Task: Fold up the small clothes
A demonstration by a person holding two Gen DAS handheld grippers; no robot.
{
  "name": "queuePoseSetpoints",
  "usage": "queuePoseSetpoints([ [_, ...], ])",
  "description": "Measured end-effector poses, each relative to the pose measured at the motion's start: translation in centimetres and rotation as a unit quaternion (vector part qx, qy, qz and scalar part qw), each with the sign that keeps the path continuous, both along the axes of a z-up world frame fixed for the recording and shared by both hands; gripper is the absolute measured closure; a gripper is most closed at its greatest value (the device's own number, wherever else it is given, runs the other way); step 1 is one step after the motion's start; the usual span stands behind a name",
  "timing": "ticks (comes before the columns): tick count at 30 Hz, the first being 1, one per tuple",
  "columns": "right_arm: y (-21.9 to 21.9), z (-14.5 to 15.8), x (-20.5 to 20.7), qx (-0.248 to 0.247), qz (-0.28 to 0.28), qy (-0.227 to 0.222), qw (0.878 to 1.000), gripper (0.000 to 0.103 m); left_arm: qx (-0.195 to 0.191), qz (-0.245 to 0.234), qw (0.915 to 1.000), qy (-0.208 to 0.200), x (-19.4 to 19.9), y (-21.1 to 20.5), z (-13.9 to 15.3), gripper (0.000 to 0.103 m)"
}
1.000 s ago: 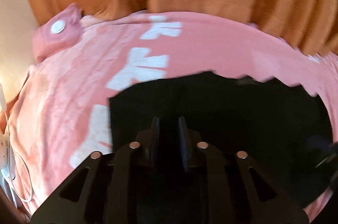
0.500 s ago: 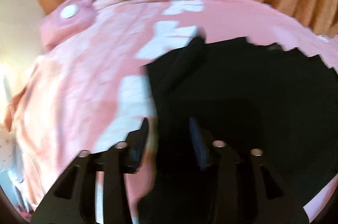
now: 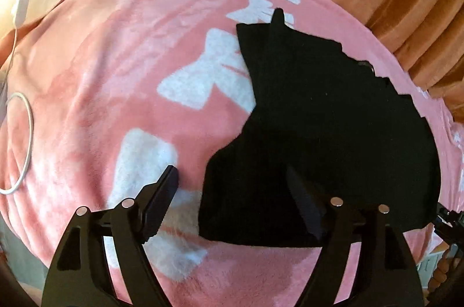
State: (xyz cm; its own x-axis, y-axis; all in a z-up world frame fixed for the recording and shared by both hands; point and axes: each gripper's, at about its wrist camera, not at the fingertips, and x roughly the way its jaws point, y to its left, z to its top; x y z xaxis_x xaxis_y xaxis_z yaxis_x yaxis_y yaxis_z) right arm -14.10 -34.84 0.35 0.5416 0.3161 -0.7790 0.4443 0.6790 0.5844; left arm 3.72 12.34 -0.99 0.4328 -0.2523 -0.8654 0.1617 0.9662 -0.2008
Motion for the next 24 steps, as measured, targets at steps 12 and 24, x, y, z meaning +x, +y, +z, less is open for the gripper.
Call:
queuePoseSetpoints([
  [12, 3.2, 2.9, 1.5, -0.081, 0.033, -0.016, 0.996, 0.099, -0.039, -0.035, 0.9986, 0.009, -0.3, -0.5, 1.9, 0.098],
  [24, 2.1, 3.7, -1.8, -0.158, 0.021, 0.050, 0.986, 0.081, -0.046, -0.078, 0.9955, 0.029, -4.2, 0.8, 1.6, 0.096],
])
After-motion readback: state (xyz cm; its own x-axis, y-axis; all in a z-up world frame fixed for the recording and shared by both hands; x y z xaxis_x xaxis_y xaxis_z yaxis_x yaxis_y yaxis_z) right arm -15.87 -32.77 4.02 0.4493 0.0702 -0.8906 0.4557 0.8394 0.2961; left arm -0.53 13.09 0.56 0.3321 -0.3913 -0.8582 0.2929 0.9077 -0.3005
